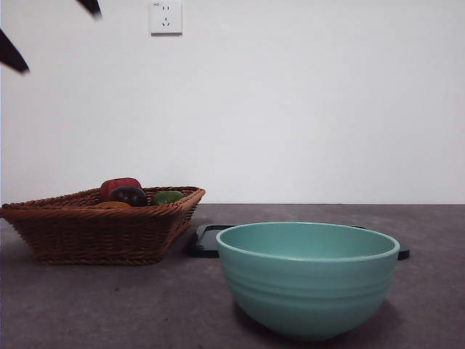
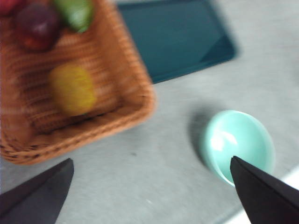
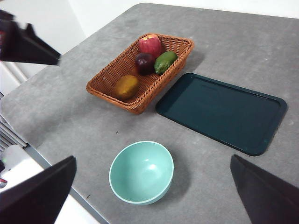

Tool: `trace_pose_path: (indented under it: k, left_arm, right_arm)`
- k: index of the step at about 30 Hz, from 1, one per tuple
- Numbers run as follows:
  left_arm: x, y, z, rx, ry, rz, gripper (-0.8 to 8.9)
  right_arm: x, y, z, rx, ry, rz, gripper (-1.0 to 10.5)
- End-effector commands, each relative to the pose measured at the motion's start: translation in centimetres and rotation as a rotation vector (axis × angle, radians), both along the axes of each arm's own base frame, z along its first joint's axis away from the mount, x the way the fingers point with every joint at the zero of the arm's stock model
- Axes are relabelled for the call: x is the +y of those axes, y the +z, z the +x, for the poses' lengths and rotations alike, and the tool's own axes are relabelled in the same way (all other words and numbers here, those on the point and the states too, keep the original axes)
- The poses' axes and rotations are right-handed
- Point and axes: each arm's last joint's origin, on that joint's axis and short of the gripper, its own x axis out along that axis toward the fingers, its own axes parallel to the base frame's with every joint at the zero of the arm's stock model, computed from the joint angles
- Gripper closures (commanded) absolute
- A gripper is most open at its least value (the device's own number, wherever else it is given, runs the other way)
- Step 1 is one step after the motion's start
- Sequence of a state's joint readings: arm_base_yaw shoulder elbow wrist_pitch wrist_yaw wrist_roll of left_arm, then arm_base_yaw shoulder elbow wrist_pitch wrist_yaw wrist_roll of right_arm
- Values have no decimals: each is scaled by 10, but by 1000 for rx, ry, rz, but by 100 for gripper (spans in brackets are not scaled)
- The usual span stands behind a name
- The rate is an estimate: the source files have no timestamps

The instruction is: Pick up the wifruite, put it on the bowl, pick up the plate, put it on desk

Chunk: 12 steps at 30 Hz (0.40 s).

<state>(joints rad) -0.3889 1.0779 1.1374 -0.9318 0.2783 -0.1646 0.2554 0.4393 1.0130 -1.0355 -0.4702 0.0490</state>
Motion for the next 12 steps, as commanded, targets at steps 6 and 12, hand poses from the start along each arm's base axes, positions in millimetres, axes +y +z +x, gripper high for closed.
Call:
trace_pose_path:
  k: [6,12]
  left_arm:
    - [-30,-15,83,83,118,166,160]
    - [-49,-60,132,172,135,269,161]
  right_arm:
    - [0,6,-1,-22,5,10,380]
    - [0,6,-2,-19,4,13,380]
